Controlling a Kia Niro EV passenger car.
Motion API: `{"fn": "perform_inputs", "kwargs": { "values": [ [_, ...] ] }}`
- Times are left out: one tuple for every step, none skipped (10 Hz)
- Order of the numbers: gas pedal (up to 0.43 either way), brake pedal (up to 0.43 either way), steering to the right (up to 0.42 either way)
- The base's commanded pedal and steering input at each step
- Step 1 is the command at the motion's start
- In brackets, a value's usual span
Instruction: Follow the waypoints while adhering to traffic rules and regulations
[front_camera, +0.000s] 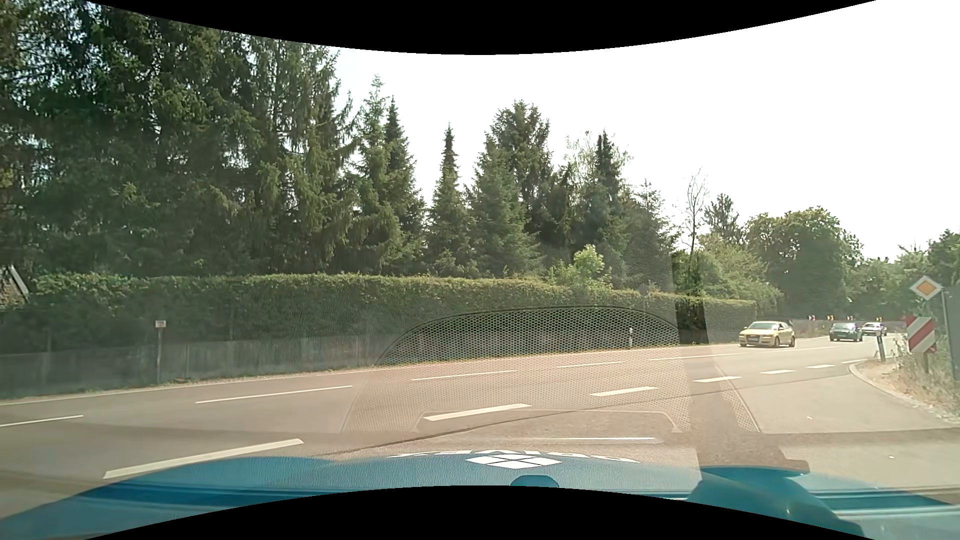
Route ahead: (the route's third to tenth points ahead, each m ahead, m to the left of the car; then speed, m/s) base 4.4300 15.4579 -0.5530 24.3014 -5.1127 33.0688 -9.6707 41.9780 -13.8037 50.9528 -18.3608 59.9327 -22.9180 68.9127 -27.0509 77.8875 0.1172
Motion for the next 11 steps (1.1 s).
{"fn": "perform_inputs", "kwargs": {
  "values": [
    [0.0, 0.0, -0.273],
    [0.0, 0.0, -0.279],
    [0.0, 0.0, -0.284],
    [0.0, 0.0, -0.284],
    [0.0, 0.0, -0.284],
    [0.0, 0.0, -0.285],
    [0.0, 0.0, -0.285],
    [0.0, 0.0, -0.285],
    [0.0, 0.0, -0.285],
    [0.0, 0.0, -0.285],
    [0.0, 0.0, -0.287]
  ]
}}
